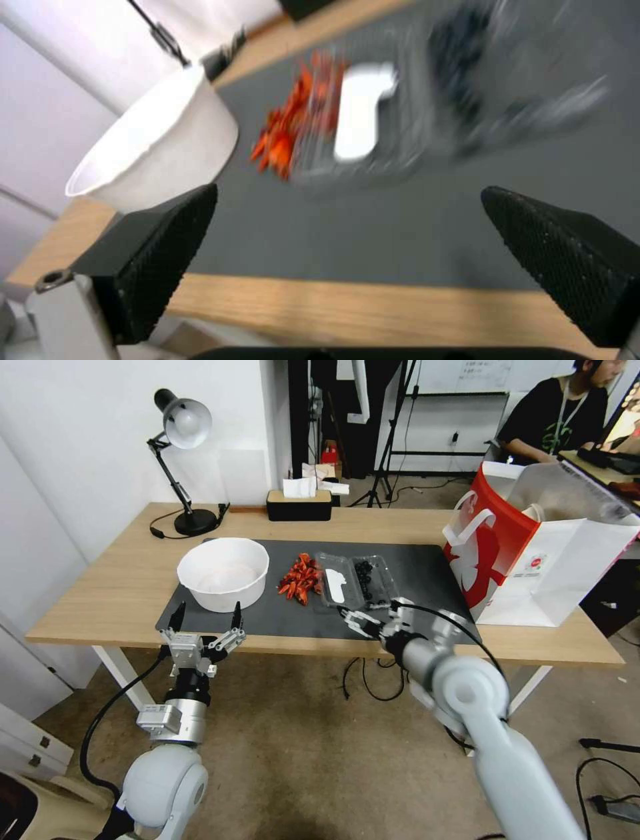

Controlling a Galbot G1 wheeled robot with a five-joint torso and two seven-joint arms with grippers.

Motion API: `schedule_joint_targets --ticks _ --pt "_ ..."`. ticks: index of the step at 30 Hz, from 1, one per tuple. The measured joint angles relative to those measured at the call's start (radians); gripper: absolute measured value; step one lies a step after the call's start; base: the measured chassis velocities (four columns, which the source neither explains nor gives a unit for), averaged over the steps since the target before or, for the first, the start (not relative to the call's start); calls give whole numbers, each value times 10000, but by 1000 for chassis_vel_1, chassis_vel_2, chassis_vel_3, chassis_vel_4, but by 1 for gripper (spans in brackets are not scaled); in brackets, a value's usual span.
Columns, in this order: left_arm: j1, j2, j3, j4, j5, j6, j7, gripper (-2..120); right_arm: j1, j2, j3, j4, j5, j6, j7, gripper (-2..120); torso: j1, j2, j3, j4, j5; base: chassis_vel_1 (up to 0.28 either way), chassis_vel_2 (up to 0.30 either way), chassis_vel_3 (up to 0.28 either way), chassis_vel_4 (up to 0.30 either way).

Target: Close the disposable takeout box, then place it into the delivery bag.

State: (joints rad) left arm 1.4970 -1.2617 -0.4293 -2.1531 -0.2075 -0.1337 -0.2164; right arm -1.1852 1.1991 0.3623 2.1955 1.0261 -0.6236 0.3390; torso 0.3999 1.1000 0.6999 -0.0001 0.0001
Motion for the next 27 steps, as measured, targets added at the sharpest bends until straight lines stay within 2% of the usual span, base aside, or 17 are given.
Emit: schedule_joint_targets --ticks 2,3,4,6,8,9,12,13,16,17,20,24,27 --pt "-5 -13 35 -17 0 2 -1 100 -489 -218 355 337 -726 424 -588 100 0 0 0 -2 0 0 0 0 0" --pt "-3 -35 81 -41 0 4 -1 100 -918 -396 715 549 -1598 1019 -1080 100 -1 0 0 -1 0 0 0 0 0" --pt "-3 -35 81 -41 0 4 -1 100 -918 -396 715 549 -1598 1019 -1080 100 -1 0 0 -1 0 0 0 0 0" --pt "9 -62 161 -66 0 6 0 100 -1466 -559 1178 684 -2883 1929 -1559 100 -1 0 0 0 -1 0 0 0 0" --pt "44 -100 256 -99 -1 8 3 100 -2014 -588 1630 697 -4018 2861 -1959 100 2 0 0 1 1 0 0 0 0" --pt "44 -100 256 -99 -1 8 3 100 -2014 -588 1630 697 -4018 2861 -1959 100 2 0 0 1 1 0 0 0 0" --pt "125 -144 419 -146 -10 10 12 100 -2793 -446 2095 584 -5269 4238 -2572 100 2 0 -1 -1 1 0 0 0 0" --pt "125 -144 419 -146 -10 10 12 100 -2793 -446 2095 584 -5269 4238 -2572 100 2 0 -1 -1 1 0 0 0 0" --pt "202 -170 547 -203 -29 10 43 100 -3489 -199 2236 332 -5951 6103 -3188 100 1 0 -1 2 0 0 0 0 0" --pt "202 -170 547 -203 -29 10 43 100 -3489 -199 2236 332 -5951 6103 -3188 100 1 0 -1 2 0 0 0 0 0" --pt "231 -172 570 -262 -99 10 57 100 -4187 98 2340 102 -6062 7531 -3850 100 2 1 0 0 0 0 0 0 0" --pt "242 -186 636 -305 -146 21 64 100 -4696 314 2373 -21 -6018 8178 -4260 100 1 1 1 -1 -2 0 0 0 0" --pt "253 -239 703 -328 -136 45 71 100 -4751 351 2370 -33 -5975 8226 -4292 100 1 0 1 -1 -2 0 0 0 0"
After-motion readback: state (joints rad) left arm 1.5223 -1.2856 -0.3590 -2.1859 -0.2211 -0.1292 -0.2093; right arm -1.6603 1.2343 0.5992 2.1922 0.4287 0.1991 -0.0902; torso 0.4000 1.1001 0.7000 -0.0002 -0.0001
